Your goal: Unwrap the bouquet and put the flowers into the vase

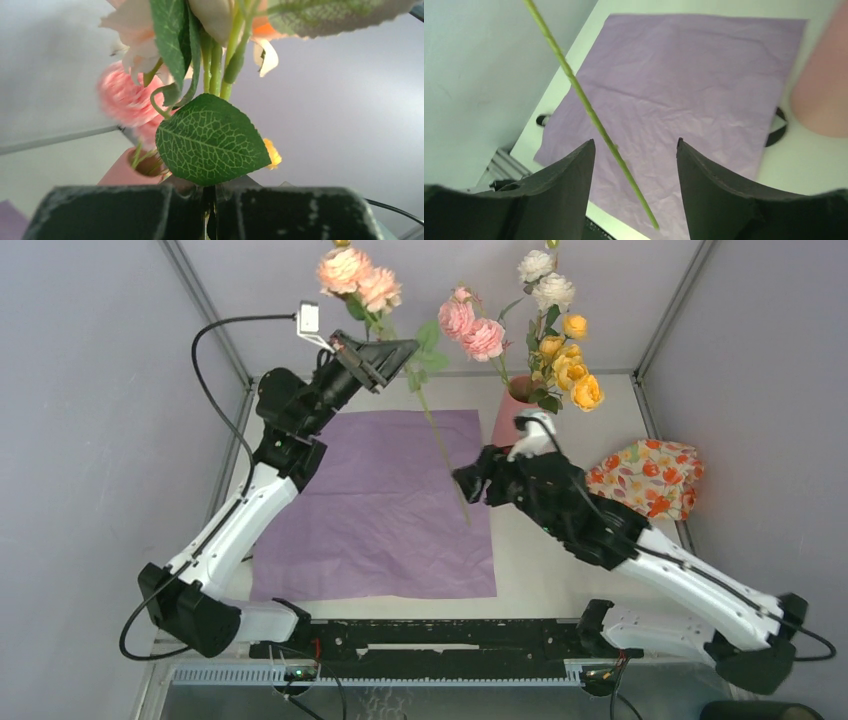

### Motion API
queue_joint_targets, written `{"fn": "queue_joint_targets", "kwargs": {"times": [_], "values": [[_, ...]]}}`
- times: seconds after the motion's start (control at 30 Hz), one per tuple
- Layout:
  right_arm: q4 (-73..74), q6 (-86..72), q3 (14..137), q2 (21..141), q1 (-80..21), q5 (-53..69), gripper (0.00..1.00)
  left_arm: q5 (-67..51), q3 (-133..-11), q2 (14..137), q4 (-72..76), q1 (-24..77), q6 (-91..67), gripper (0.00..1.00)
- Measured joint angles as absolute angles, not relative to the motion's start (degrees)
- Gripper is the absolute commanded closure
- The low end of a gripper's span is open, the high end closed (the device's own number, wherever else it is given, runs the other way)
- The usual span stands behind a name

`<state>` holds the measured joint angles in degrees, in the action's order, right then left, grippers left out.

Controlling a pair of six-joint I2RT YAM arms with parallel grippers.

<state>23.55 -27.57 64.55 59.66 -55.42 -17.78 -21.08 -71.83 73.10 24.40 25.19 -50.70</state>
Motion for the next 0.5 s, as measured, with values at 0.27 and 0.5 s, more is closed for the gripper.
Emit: {"fn": "queue_joint_targets", "kwargs": {"times": [0.27,0.5], "values": [[25.47,-30.61,56.01,41.85,-47.99,-22.76,0.29,-18.0,-93.93,82.87,17.82,35.09,-37.52,0.98],[29.34,-33.26,51.86,32.8,-47.53,-25.82,0.29,-16.49,-111.22,92.84,16.05,37.67,-30.83,0.98]]}}
